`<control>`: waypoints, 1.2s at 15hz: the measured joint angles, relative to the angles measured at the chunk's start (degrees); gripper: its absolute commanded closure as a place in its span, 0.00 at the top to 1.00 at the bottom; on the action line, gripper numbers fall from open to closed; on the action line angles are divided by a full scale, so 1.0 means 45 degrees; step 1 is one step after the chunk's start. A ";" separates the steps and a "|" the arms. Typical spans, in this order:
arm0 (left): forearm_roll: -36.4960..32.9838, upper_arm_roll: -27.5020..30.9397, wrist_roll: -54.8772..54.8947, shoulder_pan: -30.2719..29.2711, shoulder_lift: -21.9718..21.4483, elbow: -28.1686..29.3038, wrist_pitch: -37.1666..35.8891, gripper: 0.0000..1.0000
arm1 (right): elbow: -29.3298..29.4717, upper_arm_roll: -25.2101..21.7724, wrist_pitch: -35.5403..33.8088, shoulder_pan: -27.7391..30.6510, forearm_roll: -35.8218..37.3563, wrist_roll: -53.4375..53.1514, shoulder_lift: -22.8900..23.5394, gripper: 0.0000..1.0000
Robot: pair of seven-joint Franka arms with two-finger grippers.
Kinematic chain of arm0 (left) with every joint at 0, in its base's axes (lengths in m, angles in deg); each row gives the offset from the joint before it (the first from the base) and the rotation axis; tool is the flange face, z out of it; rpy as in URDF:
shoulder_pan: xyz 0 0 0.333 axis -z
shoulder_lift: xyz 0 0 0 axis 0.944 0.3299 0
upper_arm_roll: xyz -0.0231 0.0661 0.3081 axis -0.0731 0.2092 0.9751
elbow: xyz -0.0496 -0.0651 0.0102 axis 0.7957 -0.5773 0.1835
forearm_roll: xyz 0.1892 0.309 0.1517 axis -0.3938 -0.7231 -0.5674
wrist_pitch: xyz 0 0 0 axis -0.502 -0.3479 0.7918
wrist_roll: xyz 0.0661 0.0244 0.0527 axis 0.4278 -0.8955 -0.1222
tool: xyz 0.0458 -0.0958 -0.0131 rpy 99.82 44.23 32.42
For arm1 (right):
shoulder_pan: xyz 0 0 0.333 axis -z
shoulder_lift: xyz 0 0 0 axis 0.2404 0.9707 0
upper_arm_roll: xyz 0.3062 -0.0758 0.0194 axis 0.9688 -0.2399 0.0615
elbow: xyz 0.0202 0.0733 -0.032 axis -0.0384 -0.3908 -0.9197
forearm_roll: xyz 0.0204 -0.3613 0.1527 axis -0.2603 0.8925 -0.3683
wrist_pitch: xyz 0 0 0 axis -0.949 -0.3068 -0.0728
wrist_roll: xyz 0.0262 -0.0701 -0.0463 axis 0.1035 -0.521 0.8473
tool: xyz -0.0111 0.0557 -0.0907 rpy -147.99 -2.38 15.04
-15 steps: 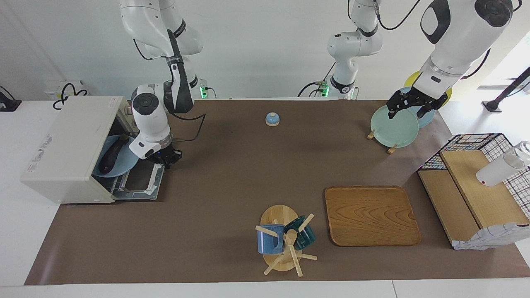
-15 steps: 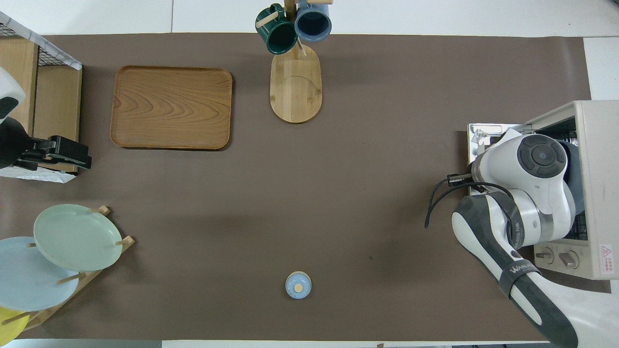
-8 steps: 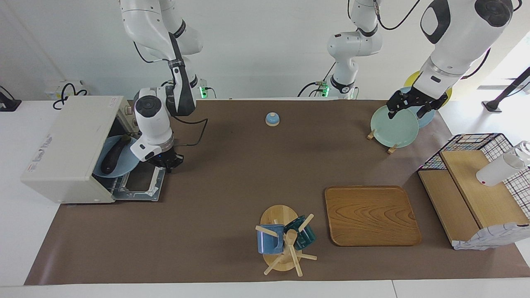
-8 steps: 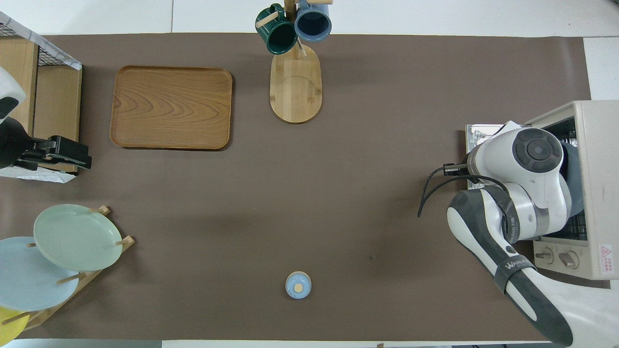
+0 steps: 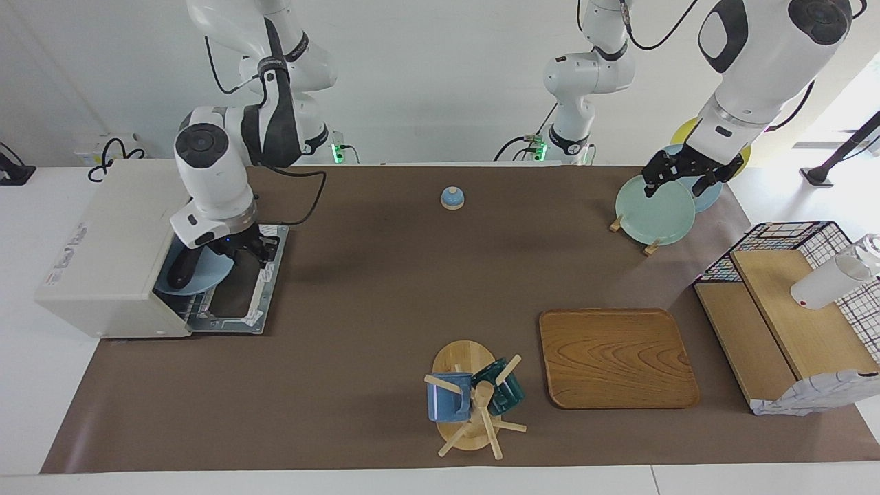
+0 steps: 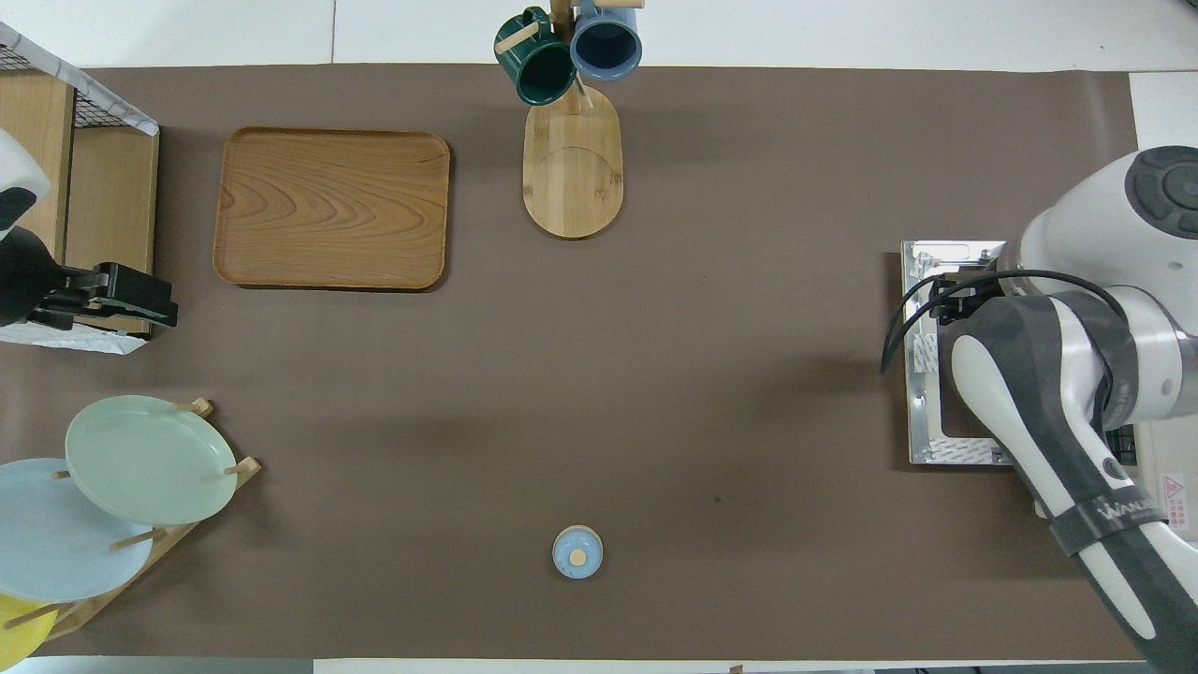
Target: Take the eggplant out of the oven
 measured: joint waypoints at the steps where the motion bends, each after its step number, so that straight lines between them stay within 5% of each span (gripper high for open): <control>1: 0.0000 0.0000 0.0000 0.0000 0.0000 0.0000 -0.0001 1.00 | -0.0121 -0.0009 0.0005 0.0297 0.0001 0.0181 0.0002 0.53; 5: 0.0000 0.0000 0.0000 0.0000 0.0000 0.0000 -0.0002 1.00 | -0.1494 -0.0049 0.1711 0.0828 0.0001 0.0673 -0.0046 0.45; 7: 0.0000 0.0000 0.0000 0.0000 -0.0001 0.0000 -0.0002 1.00 | -0.2058 -0.0040 0.2214 0.0816 0.0001 0.0754 -0.0143 0.00; 14: 0.0000 0.0014 -0.0003 0.0000 -0.0017 -0.0001 0.0008 1.00 | -0.1702 0.0021 0.0996 0.0460 0.0604 0.1816 -0.0534 0.00; 18: 0.0000 0.0034 -0.0003 -0.0002 -0.0030 -0.0003 0.0021 1.00 | 0.0431 0.0125 -0.0755 -0.2001 0.0185 -0.0369 -0.0198 0.00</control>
